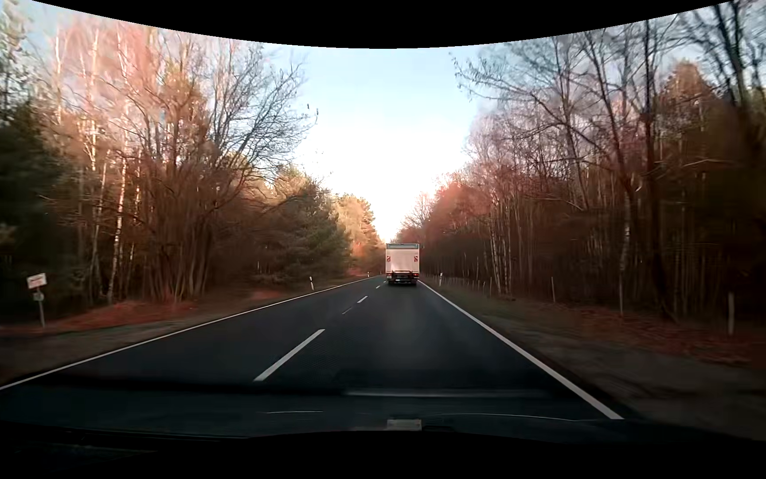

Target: Follow the waypoints while adhering to traffic rules and regulations

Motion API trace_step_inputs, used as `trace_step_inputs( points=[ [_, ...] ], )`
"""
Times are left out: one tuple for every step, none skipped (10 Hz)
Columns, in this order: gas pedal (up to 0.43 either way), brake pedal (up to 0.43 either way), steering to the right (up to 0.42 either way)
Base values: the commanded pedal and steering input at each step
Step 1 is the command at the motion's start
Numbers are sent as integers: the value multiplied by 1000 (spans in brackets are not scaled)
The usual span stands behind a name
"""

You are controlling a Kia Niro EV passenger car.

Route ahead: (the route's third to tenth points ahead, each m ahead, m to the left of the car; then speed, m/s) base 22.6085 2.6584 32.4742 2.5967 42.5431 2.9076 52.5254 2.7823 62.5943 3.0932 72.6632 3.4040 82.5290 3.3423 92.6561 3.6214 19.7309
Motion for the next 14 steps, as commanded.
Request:
trace_step_inputs(
  points=[
    [130,0,-1],
    [130,0,-2],
    [130,0,-3],
    [118,0,-3],
    [118,0,-3],
    [118,0,-3],
    [118,0,-3],
    [118,0,-3],
    [118,0,-3],
    [118,0,-3],
    [110,0,-3],
    [110,0,-3],
    [110,0,-3],
    [110,0,-3]
  ],
)
